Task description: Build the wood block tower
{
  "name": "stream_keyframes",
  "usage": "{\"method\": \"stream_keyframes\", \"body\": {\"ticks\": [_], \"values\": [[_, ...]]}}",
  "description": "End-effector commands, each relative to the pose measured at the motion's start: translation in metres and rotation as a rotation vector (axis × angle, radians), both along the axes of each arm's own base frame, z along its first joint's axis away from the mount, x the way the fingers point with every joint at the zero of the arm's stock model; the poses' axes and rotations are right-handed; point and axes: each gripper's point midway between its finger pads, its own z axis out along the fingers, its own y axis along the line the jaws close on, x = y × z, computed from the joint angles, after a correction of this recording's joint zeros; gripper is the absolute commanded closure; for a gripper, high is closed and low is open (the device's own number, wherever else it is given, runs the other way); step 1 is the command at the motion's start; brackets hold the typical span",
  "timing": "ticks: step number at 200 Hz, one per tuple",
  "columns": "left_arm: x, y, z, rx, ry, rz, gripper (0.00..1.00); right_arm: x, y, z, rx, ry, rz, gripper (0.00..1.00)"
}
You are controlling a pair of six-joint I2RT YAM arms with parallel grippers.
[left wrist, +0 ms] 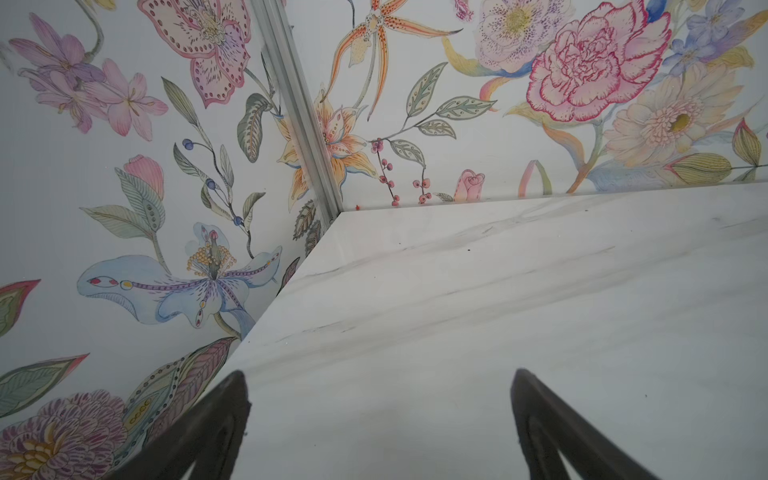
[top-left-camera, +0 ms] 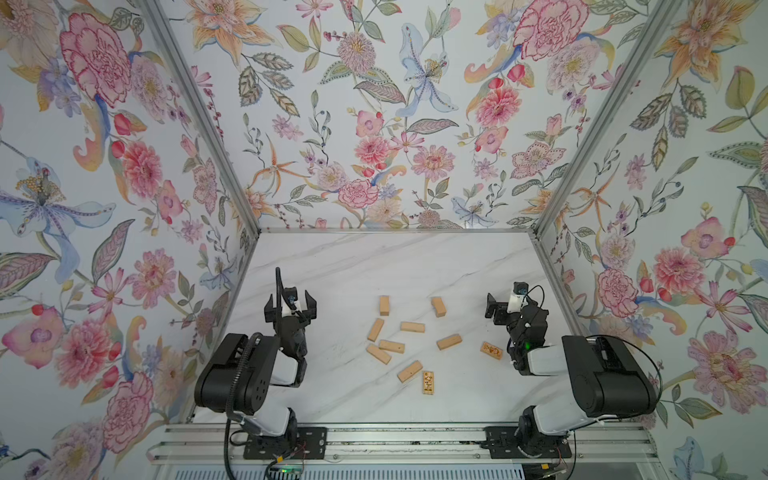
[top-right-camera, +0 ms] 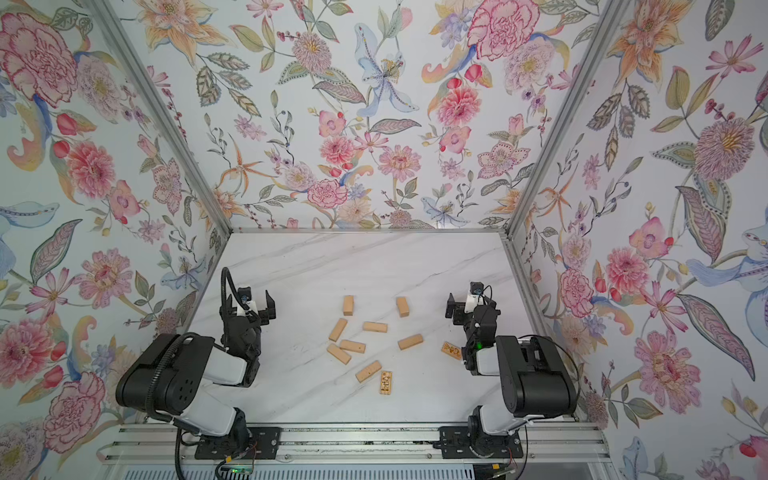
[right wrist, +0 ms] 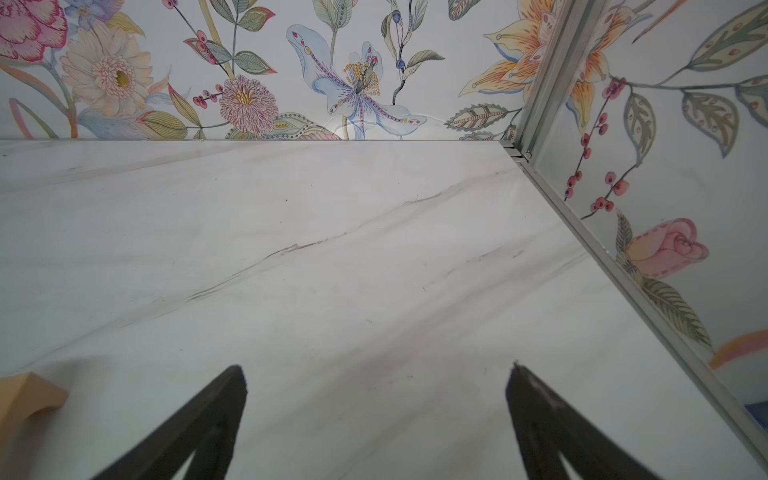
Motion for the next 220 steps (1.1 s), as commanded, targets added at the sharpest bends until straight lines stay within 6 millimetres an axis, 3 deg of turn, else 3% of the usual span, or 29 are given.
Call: {"method": "stream_keyframes", "body": {"ticks": [1,220], "values": [[0.0047,0.0012,0.0079,-0.004,-0.023,-0.005,0.01,0.0041,-0.0006,0.0050,-0.009,-0.013,0.001,0.01],[0.0060,-0.0007,0.0056,-0.003,-0.012,-0.006,0.01,0.0042,0.0002,0.0050,-0.017,-0.013,-0.004,0.01]]}}
